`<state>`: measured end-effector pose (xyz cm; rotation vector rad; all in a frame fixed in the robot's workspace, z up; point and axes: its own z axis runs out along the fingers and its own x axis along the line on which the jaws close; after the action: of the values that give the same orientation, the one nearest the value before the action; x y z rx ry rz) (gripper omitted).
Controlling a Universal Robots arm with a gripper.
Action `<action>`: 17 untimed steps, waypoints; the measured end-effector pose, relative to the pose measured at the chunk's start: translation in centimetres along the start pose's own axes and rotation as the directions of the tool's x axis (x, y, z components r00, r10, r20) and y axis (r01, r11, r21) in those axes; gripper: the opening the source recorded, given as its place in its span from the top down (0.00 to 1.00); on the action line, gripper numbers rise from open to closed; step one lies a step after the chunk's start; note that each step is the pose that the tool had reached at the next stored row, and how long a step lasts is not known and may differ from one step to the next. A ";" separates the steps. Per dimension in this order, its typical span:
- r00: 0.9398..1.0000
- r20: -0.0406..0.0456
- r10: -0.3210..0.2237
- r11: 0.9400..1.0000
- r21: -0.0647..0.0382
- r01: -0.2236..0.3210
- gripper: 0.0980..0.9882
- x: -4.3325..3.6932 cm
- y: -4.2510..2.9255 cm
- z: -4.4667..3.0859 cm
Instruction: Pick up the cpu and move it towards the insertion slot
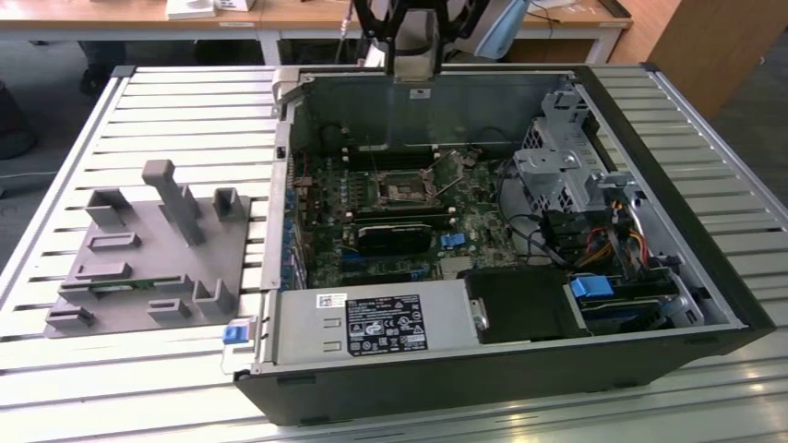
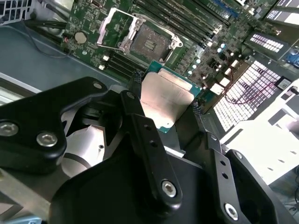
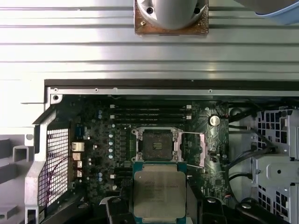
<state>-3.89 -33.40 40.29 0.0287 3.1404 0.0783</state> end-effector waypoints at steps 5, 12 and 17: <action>1.000 0.000 -0.007 1.000 0.000 0.007 0.51 -0.15 0.38 0.02; 0.999 -0.002 -0.036 0.999 -0.001 0.036 0.51 -0.54 0.50 0.07; 0.999 -0.002 -0.036 0.999 -0.001 0.036 0.51 -0.54 0.94 0.27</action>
<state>-3.34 -32.45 40.06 -0.0275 3.1412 0.0791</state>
